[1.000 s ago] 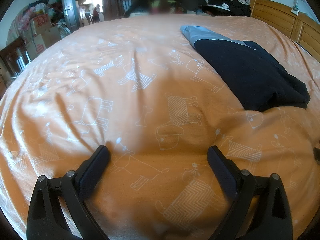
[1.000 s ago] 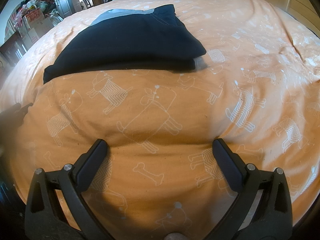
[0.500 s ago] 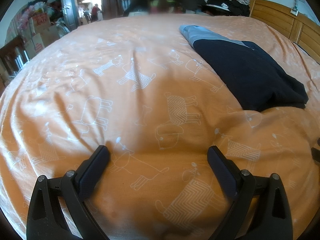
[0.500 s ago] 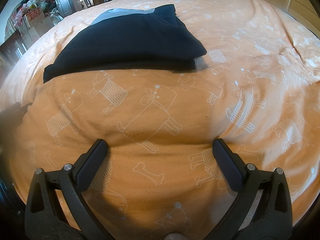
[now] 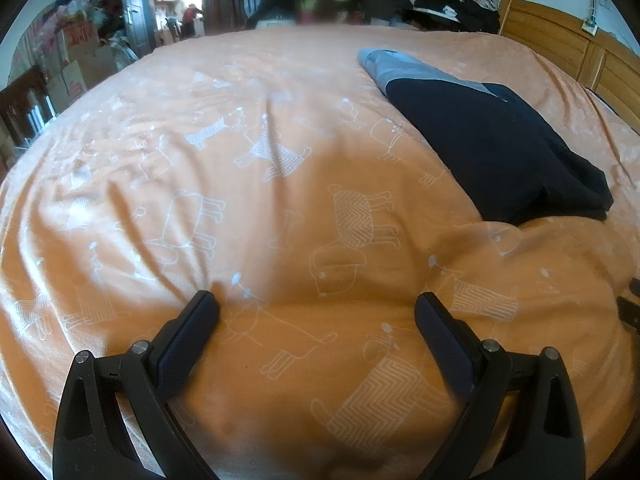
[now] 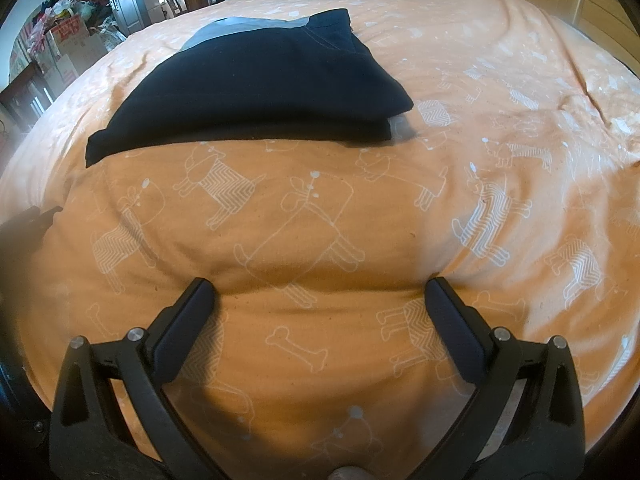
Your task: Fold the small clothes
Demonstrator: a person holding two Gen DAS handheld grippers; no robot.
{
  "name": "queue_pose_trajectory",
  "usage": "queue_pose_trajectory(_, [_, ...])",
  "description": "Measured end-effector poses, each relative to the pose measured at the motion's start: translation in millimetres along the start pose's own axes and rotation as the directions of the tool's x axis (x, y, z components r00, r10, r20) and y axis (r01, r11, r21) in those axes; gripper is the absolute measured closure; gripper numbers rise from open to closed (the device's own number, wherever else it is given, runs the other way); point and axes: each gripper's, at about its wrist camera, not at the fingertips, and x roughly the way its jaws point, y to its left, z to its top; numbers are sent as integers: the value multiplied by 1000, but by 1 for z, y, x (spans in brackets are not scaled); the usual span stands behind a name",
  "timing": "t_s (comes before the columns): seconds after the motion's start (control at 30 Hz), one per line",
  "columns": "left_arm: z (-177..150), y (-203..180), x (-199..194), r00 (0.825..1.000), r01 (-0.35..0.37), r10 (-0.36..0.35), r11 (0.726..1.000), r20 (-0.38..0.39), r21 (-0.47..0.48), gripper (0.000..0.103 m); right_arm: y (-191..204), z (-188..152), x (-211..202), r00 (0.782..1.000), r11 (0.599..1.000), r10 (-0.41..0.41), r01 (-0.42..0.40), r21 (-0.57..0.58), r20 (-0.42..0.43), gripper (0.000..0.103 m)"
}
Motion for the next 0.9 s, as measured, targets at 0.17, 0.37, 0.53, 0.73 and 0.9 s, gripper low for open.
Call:
queue_pose_trajectory(0.17, [3, 3, -1, 999, 19, -19, 1000, -28, 0, 3, -1, 0, 0, 1000, 1000, 3, -3, 1, -3, 0])
queue_pose_trajectory(0.37, [7, 5, 0, 996, 37, -37, 999, -75, 6, 1, -2, 3, 0, 1000, 1000, -1, 1, -3, -6, 0])
queue_pose_trajectory(0.53, [7, 5, 2, 996, 40, -39, 999, -84, 8, 0, -2, 4, 1, 1000, 1000, -1, 1, -4, -7, 0])
queue_pose_trajectory(0.73, [7, 4, 3, 997, 30, -28, 999, -78, 16, 0, -2, 3, 2, 1000, 1000, 7, -7, -3, -6, 0])
queue_pose_trajectory(0.9, [7, 2, 6, 997, 27, -26, 1000, -71, 15, 0, -2, 4, 4, 1000, 1000, 10, -10, -7, -9, 0])
